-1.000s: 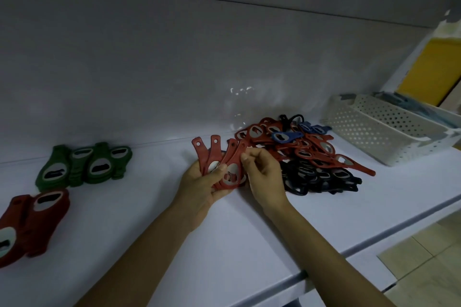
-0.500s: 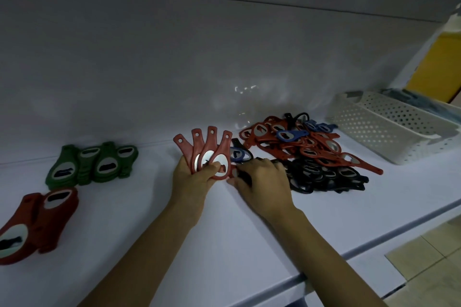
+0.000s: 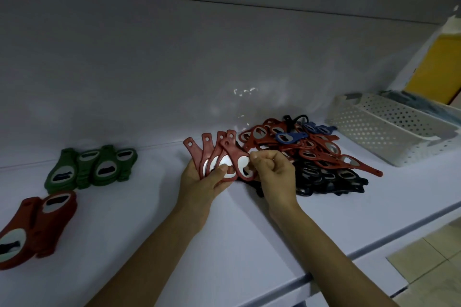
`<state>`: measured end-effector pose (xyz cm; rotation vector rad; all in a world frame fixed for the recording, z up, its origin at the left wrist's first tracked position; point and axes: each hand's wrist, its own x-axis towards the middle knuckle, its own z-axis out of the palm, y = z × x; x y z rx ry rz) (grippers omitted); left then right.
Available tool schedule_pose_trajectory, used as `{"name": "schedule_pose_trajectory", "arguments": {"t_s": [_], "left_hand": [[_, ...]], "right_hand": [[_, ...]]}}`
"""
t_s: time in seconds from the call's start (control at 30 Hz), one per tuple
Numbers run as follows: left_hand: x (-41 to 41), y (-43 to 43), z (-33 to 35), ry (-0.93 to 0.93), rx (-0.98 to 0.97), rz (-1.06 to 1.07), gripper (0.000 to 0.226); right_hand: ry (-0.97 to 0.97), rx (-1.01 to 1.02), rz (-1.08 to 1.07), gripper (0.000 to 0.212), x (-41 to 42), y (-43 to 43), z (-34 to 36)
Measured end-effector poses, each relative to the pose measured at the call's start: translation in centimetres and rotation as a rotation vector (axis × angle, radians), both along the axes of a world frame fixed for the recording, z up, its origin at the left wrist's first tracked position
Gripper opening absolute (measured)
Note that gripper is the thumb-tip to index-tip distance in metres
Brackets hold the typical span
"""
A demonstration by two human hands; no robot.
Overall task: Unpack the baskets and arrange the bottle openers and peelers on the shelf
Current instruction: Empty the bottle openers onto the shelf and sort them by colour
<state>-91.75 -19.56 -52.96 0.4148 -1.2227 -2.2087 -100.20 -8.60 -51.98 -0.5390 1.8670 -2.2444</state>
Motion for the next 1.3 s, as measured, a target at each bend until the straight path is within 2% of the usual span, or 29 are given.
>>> {"name": "schedule_pose_trajectory", "arguments": {"t_s": [0.13,0.33,0.47,0.53,0.6,0.67,0.73,0.83,0.93,1.03,1.3], "left_hand": [[-0.2,0.5,-0.2,-0.016,-0.061,-0.041,0.042],[0.1,0.5,0.0,-0.030,-0.050,-0.081,0.031],[0.0,0.4,0.2,-0.065,-0.071,-0.063,0.034],[-0.2,0.4,0.2,-0.071,-0.036,-0.061,0.034],[-0.2,0.4,0.3,-0.067,0.000,-0.081,0.030],[-0.1,0.1,0.4,-0.058,0.046,-0.103,0.027],[0.0,-0.2,0.5,-0.042,0.098,-0.118,0.026],[0.1,-0.5,0.4,-0.036,0.130,-0.134,0.025],[0.2,-0.7,0.3,-0.046,0.158,-0.136,0.025],[0.2,-0.9,0.4,-0.032,0.229,-0.142,0.027],[0.3,-0.9,0.8,-0.038,0.278,-0.188,0.020]], "right_hand": [[0.259,0.147,-0.059,0.003,0.3,-0.2,-0.6],[0.503,0.291,-0.054,0.004,0.7,-0.2,-1.1],[0.617,0.403,-0.100,0.020,0.5,-0.1,-1.1],[0.757,0.630,-0.245,0.025,-0.9,0.1,-0.5],[0.889,1.022,-0.330,0.020,-3.1,0.4,0.2],[0.835,1.341,-0.291,0.023,-5.2,0.4,0.8],[0.765,1.451,-0.247,0.022,-6.3,0.2,1.1],[0.774,1.480,-0.194,0.022,-7.0,-0.5,1.3],[0.619,1.411,-0.090,0.027,-8.0,-0.7,1.9],[0.461,1.287,0.018,0.030,-8.5,-0.7,2.3],[0.241,0.855,0.105,0.010,-6.9,1.1,3.5]]}}
